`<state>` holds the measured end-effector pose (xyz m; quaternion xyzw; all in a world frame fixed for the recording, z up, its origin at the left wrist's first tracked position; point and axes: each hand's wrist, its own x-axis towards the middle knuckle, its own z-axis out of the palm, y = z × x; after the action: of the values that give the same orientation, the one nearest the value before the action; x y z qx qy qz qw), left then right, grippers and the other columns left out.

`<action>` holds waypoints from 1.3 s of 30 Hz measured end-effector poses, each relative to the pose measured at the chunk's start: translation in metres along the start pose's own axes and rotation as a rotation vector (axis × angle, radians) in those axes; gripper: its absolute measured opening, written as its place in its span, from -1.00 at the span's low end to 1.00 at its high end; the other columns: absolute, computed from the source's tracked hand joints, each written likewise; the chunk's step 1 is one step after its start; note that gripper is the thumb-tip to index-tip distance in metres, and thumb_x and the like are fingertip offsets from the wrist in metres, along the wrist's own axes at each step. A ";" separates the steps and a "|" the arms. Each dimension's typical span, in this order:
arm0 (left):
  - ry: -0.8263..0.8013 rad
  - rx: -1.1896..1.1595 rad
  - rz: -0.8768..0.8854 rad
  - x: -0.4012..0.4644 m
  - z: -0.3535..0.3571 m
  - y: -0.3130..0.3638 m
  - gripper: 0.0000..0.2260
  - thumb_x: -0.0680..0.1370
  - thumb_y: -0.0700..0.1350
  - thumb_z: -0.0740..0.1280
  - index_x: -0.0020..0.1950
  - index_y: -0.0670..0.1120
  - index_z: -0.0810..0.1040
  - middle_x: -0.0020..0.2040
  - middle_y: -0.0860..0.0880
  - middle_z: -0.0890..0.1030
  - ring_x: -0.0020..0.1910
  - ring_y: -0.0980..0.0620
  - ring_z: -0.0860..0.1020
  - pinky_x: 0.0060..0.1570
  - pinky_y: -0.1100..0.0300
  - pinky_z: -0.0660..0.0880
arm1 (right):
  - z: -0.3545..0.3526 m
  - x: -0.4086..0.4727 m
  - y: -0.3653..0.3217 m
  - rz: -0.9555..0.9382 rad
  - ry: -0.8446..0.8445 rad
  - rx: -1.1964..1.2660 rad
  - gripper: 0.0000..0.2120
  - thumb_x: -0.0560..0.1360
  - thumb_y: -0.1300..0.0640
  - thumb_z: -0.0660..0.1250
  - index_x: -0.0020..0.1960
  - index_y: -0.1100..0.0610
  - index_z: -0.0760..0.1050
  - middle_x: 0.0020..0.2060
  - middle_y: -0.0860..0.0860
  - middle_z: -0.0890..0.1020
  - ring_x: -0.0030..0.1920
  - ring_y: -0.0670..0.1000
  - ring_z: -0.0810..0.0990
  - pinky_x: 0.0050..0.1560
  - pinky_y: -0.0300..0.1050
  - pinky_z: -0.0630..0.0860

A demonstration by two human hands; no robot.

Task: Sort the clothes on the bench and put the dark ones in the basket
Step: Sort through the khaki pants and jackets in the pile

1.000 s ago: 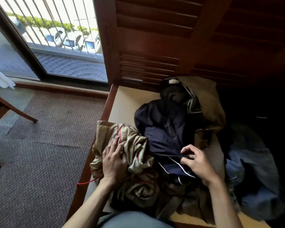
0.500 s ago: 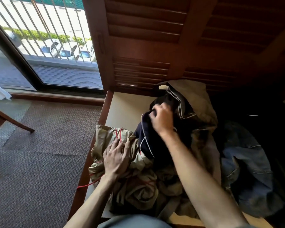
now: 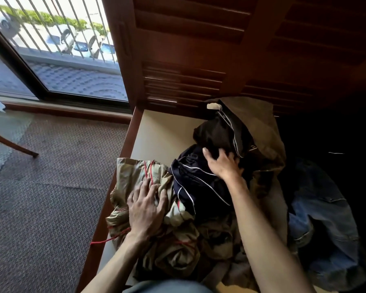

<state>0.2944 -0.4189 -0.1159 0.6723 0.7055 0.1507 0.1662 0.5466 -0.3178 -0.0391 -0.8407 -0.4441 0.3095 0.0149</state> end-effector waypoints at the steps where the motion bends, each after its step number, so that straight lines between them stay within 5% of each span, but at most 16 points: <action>1: 0.004 -0.003 -0.002 -0.001 0.001 0.000 -0.60 0.58 0.28 0.07 0.26 0.18 0.55 0.49 0.02 0.42 0.44 -0.04 0.37 0.43 -0.08 0.25 | 0.011 -0.005 0.009 0.036 -0.016 0.026 -0.15 0.45 -0.54 -0.03 0.58 -0.08 0.12 0.58 0.15 0.11 0.58 0.25 0.01 0.49 0.37 0.04; 6: 0.010 0.034 -0.011 0.001 0.006 0.003 -0.59 0.57 0.25 0.12 0.31 0.15 0.52 0.49 -0.01 0.42 0.42 -0.07 0.40 0.40 -0.07 0.27 | 0.056 -0.036 -0.010 -0.030 -0.010 0.217 -0.22 0.48 -0.48 0.06 0.52 -0.02 0.26 0.45 0.20 0.40 0.47 0.26 0.29 0.46 0.27 0.22; 12: -0.057 -0.180 -0.069 0.008 -0.005 0.002 -0.35 0.54 0.26 -0.07 0.52 -0.02 0.33 0.47 -0.07 0.44 0.43 -0.10 0.36 0.41 -0.05 0.22 | 0.075 -0.077 -0.040 -0.333 0.062 0.220 -0.53 0.54 -0.19 0.20 0.15 0.19 0.53 0.16 0.20 0.61 0.25 0.24 0.50 0.27 0.08 0.44; 15: -0.109 -0.608 -0.207 0.020 -0.025 0.002 -0.37 0.54 0.34 -0.13 0.58 0.20 0.19 0.51 -0.02 0.41 0.45 -0.08 0.37 0.34 0.08 0.18 | 0.089 -0.096 -0.033 -0.434 0.111 0.217 -0.56 0.54 -0.14 0.24 0.17 0.22 0.53 0.15 0.18 0.61 0.22 0.19 0.52 0.28 0.02 0.43; 18: -0.173 -0.459 -0.114 0.022 -0.028 0.005 -0.38 0.50 0.47 -0.02 0.56 0.37 0.11 0.55 0.06 0.34 0.47 -0.06 0.33 0.42 -0.03 0.18 | 0.085 -0.094 -0.015 -0.435 0.063 0.370 -0.54 0.50 -0.16 0.31 0.20 0.17 0.56 0.15 0.12 0.65 0.22 0.11 0.58 0.26 -0.06 0.47; 21: -0.203 -0.174 -0.083 0.016 -0.015 0.008 -0.32 0.42 0.54 0.06 0.51 0.38 0.21 0.57 0.08 0.28 0.53 -0.02 0.23 0.48 -0.10 0.12 | 0.065 -0.083 0.010 -0.420 0.389 0.420 -0.49 0.47 -0.15 0.36 0.25 0.20 0.57 0.19 0.11 0.61 0.23 0.07 0.54 0.30 -0.08 0.41; 23: -0.202 -0.124 -0.089 0.015 -0.011 0.009 -0.37 0.44 0.50 0.13 0.49 0.38 0.26 0.58 0.07 0.25 0.54 -0.02 0.20 0.48 -0.10 0.11 | 0.051 -0.064 0.028 -0.249 0.624 0.376 -0.45 0.46 -0.20 0.34 0.25 0.20 0.55 0.21 0.16 0.58 0.23 0.16 0.51 0.27 0.01 0.41; 26: -0.187 -0.103 -0.088 0.016 -0.009 0.008 -0.41 0.46 0.48 0.16 0.48 0.37 0.30 0.58 0.07 0.25 0.53 -0.02 0.21 0.46 -0.10 0.12 | 0.038 -0.037 0.040 0.097 0.304 0.500 -0.28 0.52 -0.25 0.31 0.47 0.22 0.34 0.42 0.23 0.42 0.42 0.23 0.39 0.41 0.06 0.31; 29: -0.176 -0.089 -0.088 0.015 -0.007 0.009 -0.42 0.47 0.46 0.17 0.47 0.37 0.29 0.57 0.07 0.26 0.52 -0.02 0.22 0.45 -0.10 0.13 | 0.044 -0.029 0.029 0.076 0.059 0.582 -0.27 0.55 -0.29 0.25 0.49 0.22 0.34 0.45 0.20 0.42 0.45 0.21 0.39 0.45 0.05 0.31; 34: -0.163 -0.114 -0.109 0.017 -0.010 0.015 -0.46 0.49 0.40 0.25 0.46 0.38 0.31 0.56 0.08 0.28 0.52 -0.02 0.23 0.44 -0.10 0.12 | 0.055 -0.067 -0.005 -0.222 0.067 0.634 -0.27 0.39 -0.49 0.16 0.08 0.14 0.61 0.08 0.10 0.68 0.18 0.14 0.60 0.23 0.05 0.48; 37: -0.198 -0.163 -0.110 0.020 -0.011 0.011 -0.45 0.49 0.41 0.22 0.46 0.35 0.34 0.56 0.09 0.29 0.53 0.00 0.21 0.44 -0.07 0.10 | 0.069 -0.089 -0.006 -0.407 0.127 0.415 -0.29 0.46 -0.37 0.20 0.24 0.22 0.55 0.17 0.18 0.61 0.25 0.16 0.52 0.30 0.01 0.41; 39: -0.254 -0.392 -0.169 0.026 -0.022 0.007 -0.39 0.42 0.49 0.12 0.44 0.36 0.37 0.55 0.14 0.32 0.54 0.01 0.23 0.44 -0.05 0.08 | 0.088 -0.102 0.002 -0.546 0.231 0.219 -0.33 0.48 -0.35 0.19 0.17 0.24 0.55 0.09 0.17 0.61 0.20 0.18 0.53 0.27 0.03 0.41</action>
<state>0.2899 -0.3921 -0.0944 0.5795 0.6898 0.1844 0.3928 0.4588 -0.4179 -0.0586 -0.7134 -0.6127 0.2427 0.2382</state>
